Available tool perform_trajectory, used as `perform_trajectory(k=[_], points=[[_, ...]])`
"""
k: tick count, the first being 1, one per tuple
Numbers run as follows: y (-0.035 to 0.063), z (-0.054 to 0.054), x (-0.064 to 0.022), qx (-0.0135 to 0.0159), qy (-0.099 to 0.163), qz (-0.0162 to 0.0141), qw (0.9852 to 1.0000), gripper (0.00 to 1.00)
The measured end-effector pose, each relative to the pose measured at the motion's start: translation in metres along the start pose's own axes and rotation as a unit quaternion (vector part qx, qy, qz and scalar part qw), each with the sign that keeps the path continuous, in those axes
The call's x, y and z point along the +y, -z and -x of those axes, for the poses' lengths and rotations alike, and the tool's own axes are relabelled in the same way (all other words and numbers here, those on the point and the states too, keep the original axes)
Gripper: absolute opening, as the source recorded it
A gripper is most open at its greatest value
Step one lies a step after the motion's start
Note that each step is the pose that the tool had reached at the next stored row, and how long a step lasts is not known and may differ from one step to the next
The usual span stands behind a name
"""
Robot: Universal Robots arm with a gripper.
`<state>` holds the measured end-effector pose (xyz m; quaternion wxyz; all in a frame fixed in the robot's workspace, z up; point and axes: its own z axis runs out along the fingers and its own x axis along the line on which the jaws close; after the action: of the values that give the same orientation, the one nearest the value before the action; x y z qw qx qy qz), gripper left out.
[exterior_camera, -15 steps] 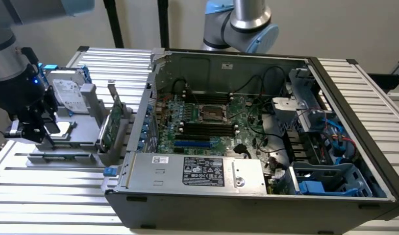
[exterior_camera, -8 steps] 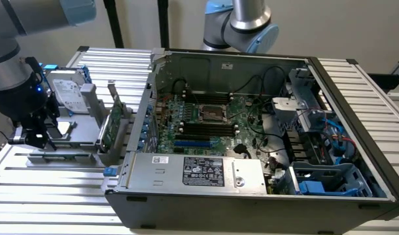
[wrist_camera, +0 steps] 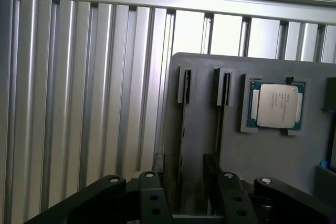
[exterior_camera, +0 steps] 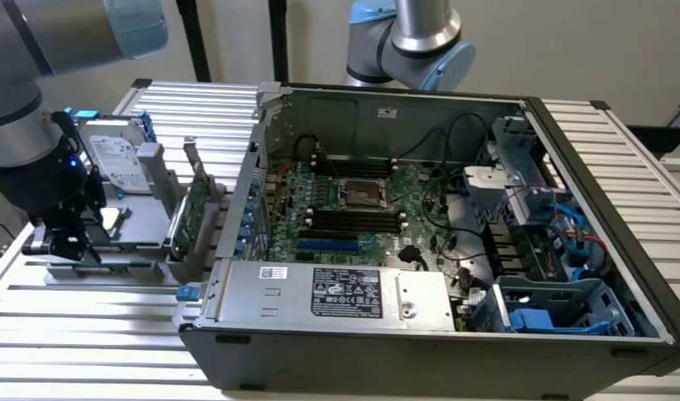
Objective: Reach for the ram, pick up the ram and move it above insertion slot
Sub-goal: 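Pick up the ram and move it above insertion slot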
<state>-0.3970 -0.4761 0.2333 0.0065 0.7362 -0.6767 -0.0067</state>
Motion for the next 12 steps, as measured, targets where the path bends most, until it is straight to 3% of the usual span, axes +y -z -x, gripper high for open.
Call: perform_trajectory(k=[12], points=[[-0.0211, 0.0, 0.0003, 0.0, 0.001, 0.0, 1.0, 0.42]])
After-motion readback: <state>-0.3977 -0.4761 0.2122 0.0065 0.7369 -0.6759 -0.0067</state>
